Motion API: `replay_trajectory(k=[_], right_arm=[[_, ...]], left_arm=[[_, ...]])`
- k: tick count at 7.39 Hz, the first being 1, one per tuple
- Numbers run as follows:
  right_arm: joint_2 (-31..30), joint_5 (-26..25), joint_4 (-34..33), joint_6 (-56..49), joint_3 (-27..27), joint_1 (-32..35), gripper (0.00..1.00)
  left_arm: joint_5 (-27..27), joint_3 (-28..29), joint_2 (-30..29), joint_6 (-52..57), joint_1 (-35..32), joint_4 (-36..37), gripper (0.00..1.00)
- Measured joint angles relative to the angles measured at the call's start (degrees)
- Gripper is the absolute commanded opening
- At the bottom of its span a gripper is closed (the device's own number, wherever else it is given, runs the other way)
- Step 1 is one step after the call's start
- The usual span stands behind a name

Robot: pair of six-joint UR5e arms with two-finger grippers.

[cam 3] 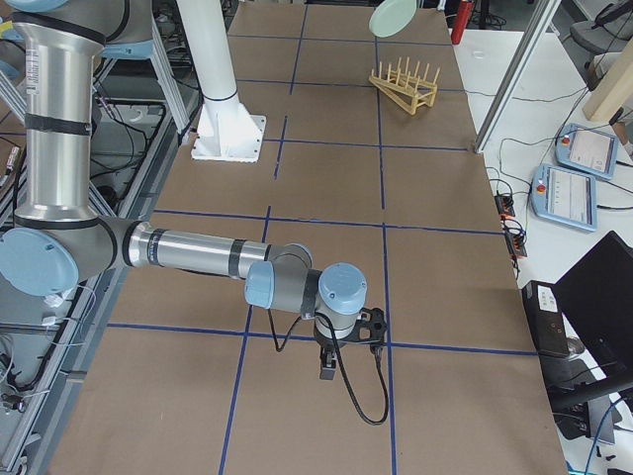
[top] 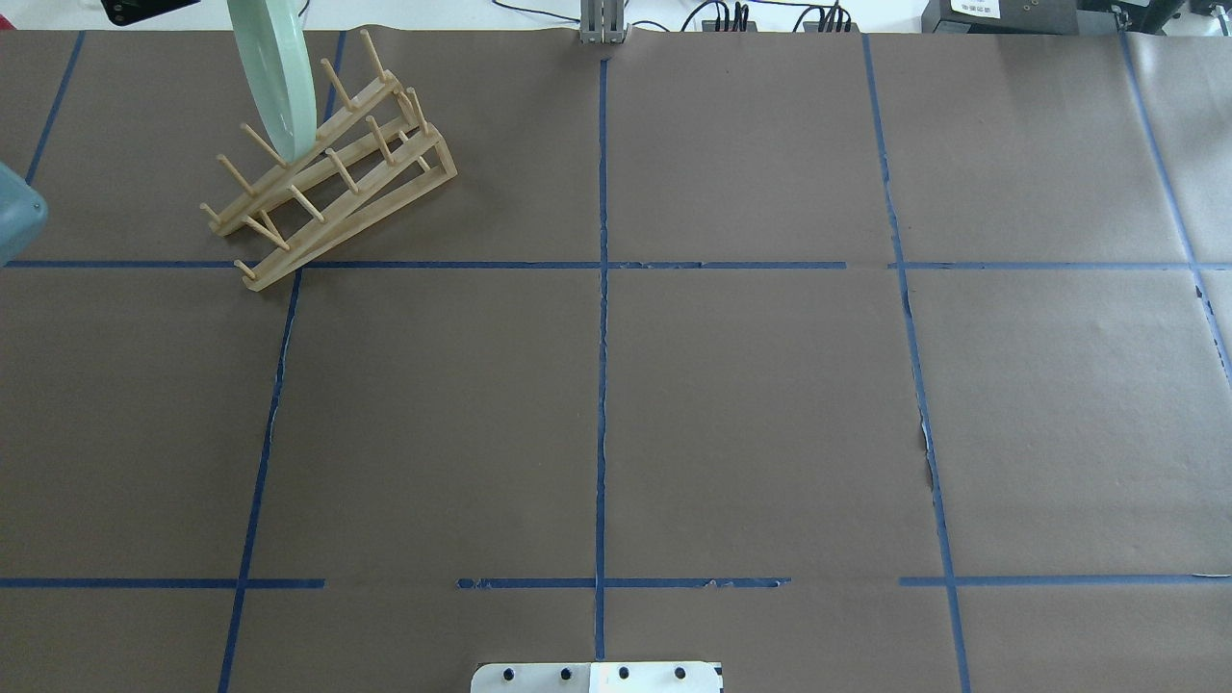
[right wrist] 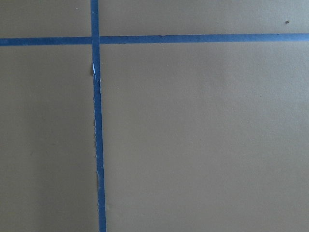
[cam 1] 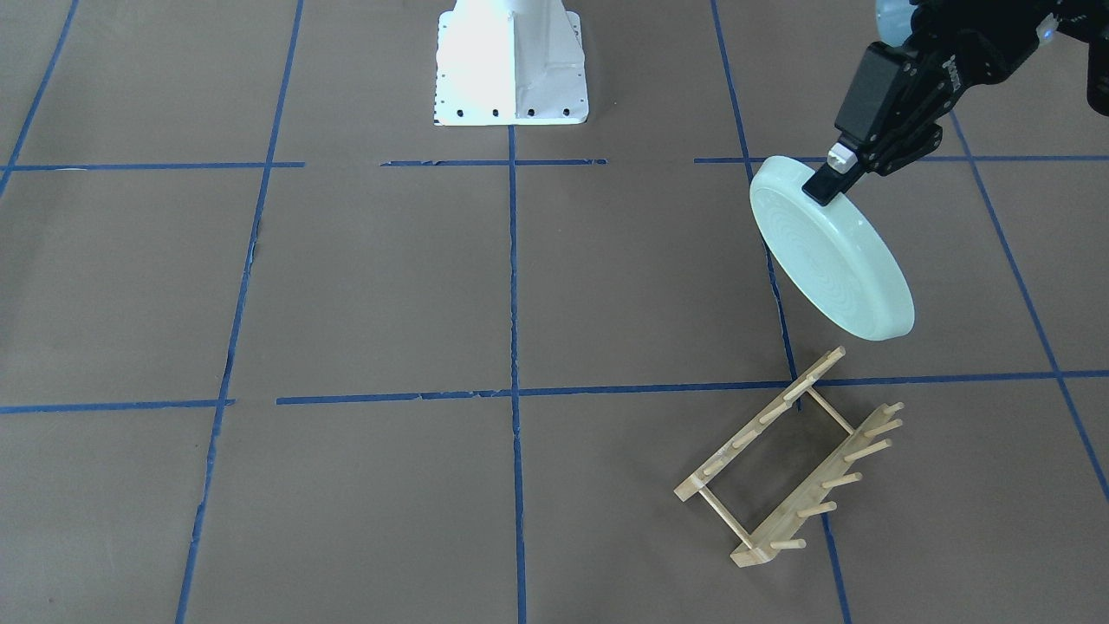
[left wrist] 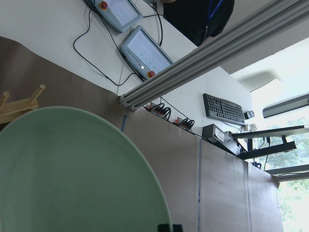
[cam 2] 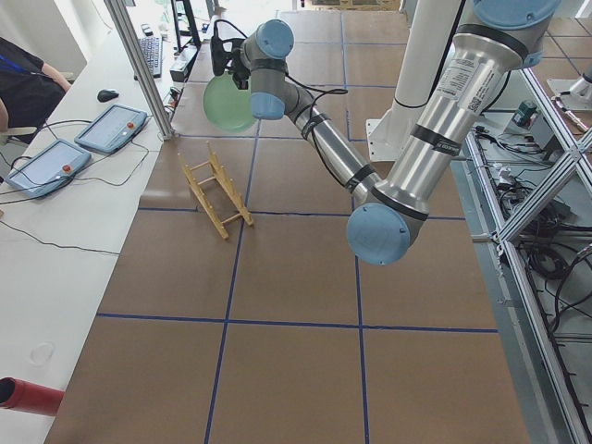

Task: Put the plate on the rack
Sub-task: 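Tilt the plate upright with the left gripper above the rack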

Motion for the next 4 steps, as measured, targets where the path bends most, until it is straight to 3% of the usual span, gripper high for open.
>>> replay_trajectory(k=[2,4], right_arm=[[0.00,0.00,0.00,0.00,-0.01,0.04,1.00],[0.00,0.00,0.00,0.00,0.01,0.05,1.00]], left_arm=[[5.49,9.68,1.68,-8.12,0.23,-21.86,0.00],[11.02,18.85,0.70,-11.03,0.91,-34.58,0.00]])
